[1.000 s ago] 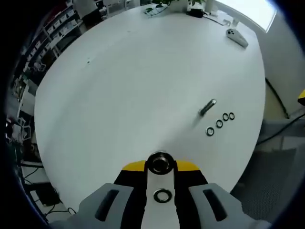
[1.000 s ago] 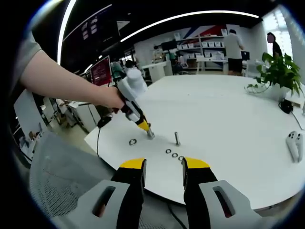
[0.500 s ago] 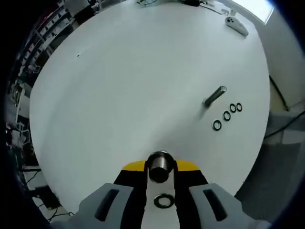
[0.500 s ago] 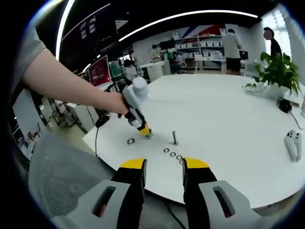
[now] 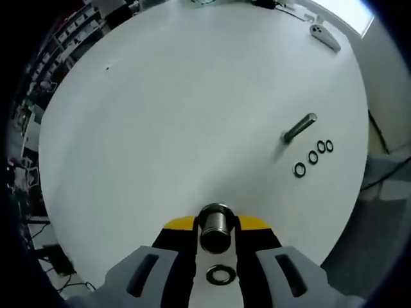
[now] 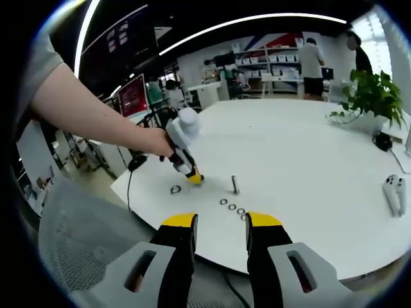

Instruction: Place the washer onto the threaded stud by aligning its center hole with the stud, sliding it down to the base, and recovering from edge contact or off-axis alignment until the washer reaches the visible bottom stop.

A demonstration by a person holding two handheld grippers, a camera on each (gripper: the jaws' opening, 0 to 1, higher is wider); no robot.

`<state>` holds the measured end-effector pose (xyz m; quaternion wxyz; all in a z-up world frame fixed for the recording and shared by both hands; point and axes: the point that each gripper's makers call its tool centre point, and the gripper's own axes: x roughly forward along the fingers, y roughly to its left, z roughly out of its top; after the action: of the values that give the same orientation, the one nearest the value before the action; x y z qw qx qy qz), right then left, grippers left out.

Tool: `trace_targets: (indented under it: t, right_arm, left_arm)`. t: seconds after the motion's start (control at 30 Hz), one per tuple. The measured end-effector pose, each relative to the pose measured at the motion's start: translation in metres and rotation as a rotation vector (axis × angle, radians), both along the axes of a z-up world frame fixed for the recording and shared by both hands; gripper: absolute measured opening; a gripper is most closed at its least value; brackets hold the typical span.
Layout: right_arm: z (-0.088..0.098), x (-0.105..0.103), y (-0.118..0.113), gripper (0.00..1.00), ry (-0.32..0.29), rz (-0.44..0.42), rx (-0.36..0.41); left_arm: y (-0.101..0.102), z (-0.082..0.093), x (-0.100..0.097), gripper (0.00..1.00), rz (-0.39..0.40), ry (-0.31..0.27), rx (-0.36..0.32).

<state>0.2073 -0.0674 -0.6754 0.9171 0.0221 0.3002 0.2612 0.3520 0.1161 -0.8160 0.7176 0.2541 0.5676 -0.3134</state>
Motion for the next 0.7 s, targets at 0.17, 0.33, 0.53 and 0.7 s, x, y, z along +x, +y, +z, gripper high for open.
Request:
trace_targets:
  t: [0.17, 0.33, 0.53, 0.7]
  right_arm:
    - [0.000, 0.000, 0.001, 0.32, 0.002, 0.004, -0.001]
    - [0.000, -0.001, 0.001, 0.32, 0.002, 0.009, -0.002]
    - [-0.001, -0.001, 0.002, 0.32, 0.003, 0.016, -0.004]
    - [0.000, -0.001, 0.002, 0.32, 0.002, 0.017, -0.005]
  left_arm:
    - [0.007, -0.003, 0.003, 0.45, 0.008, -0.066, 0.021]
    - [0.015, -0.001, -0.004, 0.40, 0.032, -0.053, 0.003]
    - [0.038, 0.005, -0.012, 0.40, 0.096, -0.043, 0.011]
    - [0.051, 0.009, -0.022, 0.40, 0.142, -0.027, 0.010]
